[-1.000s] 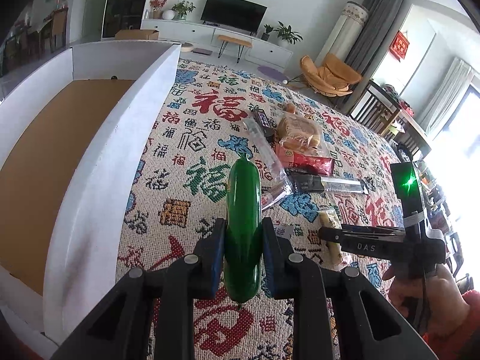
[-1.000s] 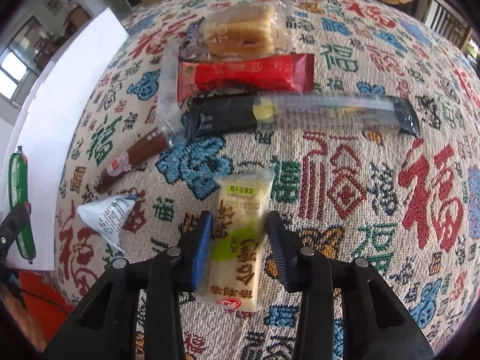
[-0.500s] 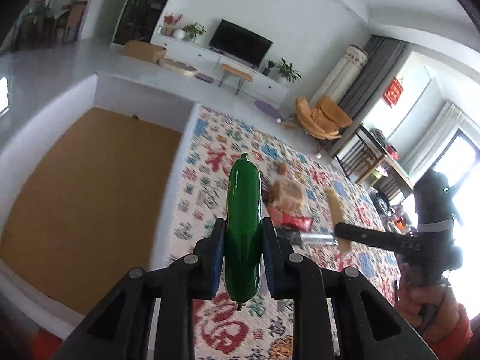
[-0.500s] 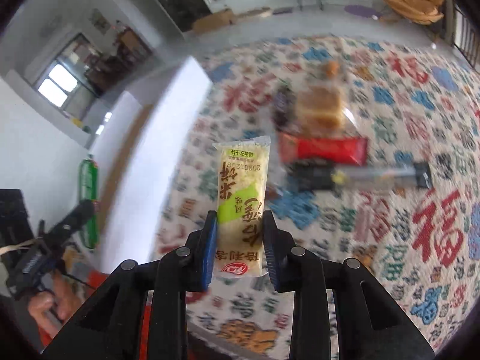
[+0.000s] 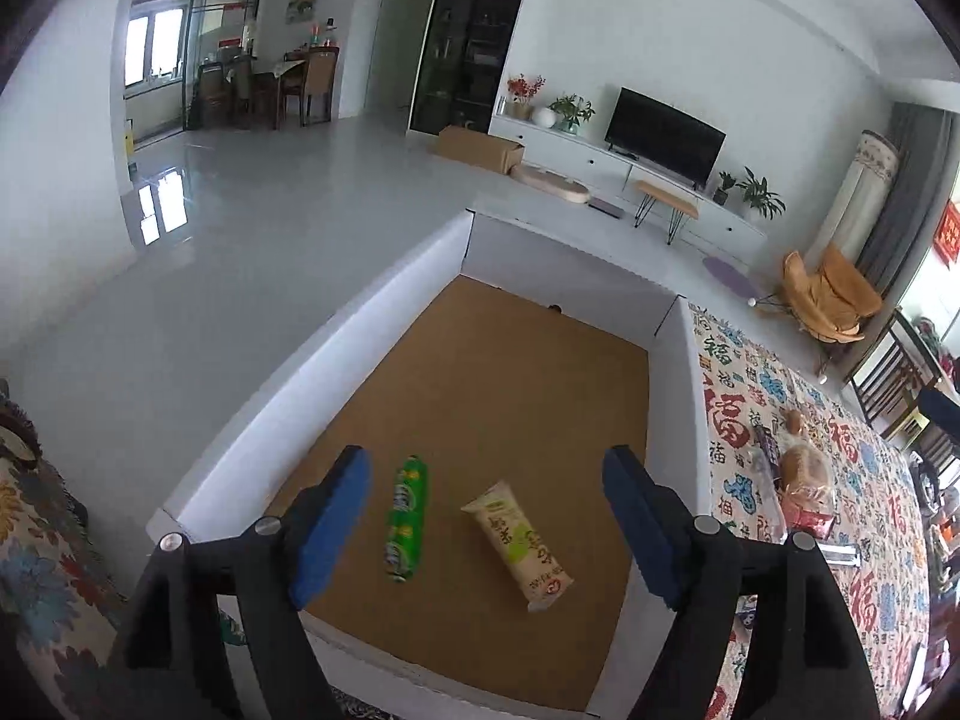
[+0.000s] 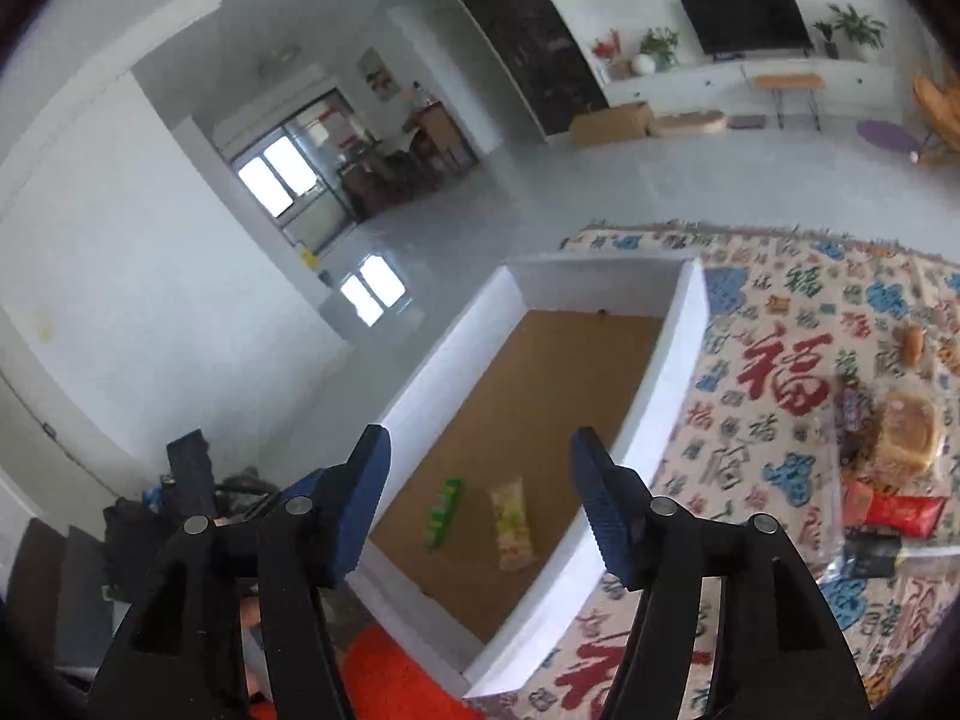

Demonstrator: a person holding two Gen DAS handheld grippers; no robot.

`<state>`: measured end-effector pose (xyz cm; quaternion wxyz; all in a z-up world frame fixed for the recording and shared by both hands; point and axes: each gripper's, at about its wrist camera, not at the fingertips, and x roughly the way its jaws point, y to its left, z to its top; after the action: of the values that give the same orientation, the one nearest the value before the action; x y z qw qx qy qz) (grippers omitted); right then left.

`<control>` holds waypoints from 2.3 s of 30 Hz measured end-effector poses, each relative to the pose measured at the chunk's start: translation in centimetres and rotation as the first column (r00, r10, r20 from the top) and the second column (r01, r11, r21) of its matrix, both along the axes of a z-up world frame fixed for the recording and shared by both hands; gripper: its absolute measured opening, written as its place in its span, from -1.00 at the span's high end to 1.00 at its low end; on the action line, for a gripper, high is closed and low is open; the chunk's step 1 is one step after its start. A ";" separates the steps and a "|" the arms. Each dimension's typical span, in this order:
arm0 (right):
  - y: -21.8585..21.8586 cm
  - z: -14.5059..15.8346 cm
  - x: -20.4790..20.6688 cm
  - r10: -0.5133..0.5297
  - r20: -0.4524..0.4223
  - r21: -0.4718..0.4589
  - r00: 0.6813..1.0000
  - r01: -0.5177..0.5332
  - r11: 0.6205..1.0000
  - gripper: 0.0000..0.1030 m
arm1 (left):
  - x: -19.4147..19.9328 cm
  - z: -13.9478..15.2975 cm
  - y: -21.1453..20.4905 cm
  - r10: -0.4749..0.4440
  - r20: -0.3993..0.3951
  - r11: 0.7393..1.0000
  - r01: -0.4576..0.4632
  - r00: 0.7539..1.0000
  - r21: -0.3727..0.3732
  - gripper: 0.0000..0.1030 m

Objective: Organize snacks
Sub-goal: 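Carry both snacks into the white box and open both tools, then move both tools back over the remaining snacks on the table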

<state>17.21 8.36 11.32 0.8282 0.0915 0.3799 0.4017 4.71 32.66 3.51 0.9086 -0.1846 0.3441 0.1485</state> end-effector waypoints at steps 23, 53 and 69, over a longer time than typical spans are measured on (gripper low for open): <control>-32.2 -22.2 -1.4 -0.505 0.158 -0.512 0.848 0.508 0.693 -0.47 | 6.6 -15.3 -31.3 -0.524 -0.287 0.797 0.580 0.802 0.165 -0.89; -33.1 -22.6 -1.3 -0.551 0.133 -0.498 0.824 0.537 0.681 -0.63 | 10.6 -16.9 -30.7 -0.493 -0.240 0.838 0.530 0.836 0.127 -1.00; -33.1 -22.6 -1.3 -0.552 0.132 -0.496 0.823 0.537 0.682 -0.63 | 10.6 -16.9 -30.7 -0.493 -0.240 0.838 0.531 0.836 0.128 -1.00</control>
<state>15.90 -24.78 -11.31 0.8977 -0.0179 0.4397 0.0201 15.36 1.95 -13.41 0.8897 0.0173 0.4534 -0.0513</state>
